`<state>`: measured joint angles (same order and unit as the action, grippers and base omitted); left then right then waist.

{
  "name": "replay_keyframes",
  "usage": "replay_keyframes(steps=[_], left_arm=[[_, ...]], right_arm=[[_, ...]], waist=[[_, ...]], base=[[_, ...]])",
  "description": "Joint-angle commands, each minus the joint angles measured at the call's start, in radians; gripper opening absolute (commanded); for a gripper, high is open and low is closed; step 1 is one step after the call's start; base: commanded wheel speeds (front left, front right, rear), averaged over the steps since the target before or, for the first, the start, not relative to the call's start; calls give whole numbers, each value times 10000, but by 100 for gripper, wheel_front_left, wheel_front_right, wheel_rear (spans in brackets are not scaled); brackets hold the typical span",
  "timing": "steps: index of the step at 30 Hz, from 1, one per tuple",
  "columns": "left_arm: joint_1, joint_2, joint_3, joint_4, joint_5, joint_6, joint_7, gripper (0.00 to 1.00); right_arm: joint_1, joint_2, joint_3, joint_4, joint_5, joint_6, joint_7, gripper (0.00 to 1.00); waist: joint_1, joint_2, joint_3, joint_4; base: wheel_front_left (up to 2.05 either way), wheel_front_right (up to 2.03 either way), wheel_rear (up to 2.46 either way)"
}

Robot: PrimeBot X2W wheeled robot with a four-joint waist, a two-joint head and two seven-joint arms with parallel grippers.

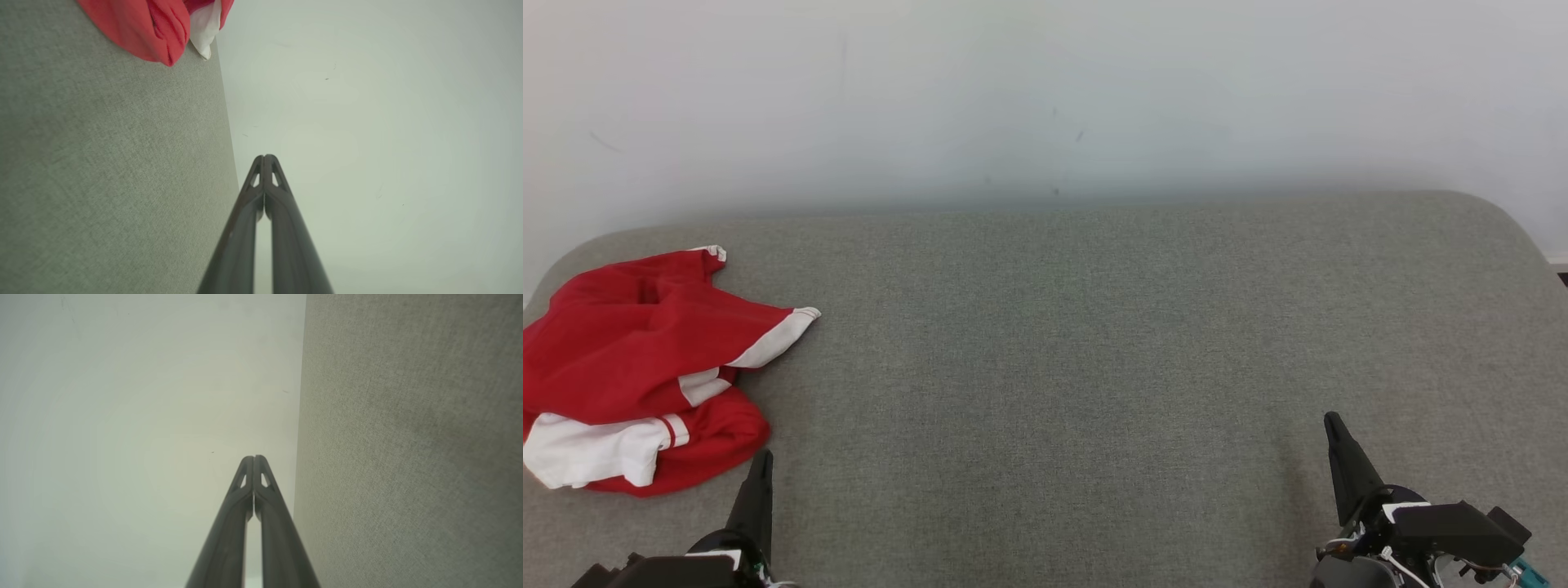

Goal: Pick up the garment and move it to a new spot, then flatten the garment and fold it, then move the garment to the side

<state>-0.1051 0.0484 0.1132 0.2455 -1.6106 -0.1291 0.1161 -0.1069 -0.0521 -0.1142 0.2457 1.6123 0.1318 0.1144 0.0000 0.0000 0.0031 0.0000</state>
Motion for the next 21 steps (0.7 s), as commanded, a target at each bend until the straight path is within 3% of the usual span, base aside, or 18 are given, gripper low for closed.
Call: replay_keyframes(steps=[1,21], left_arm=[[-96,37,6,4,-47,-31,-10,0],[-96,37,4,3,-47,-31,-11,0]], right_arm=[[-41,39,1,-25,14,-23,21,0],[-41,39,1,-25,13,-23,21,0]], waist=[[0,0,0,0],[0,0,0,0]], base=[[0,0,0],[0,0,0]])
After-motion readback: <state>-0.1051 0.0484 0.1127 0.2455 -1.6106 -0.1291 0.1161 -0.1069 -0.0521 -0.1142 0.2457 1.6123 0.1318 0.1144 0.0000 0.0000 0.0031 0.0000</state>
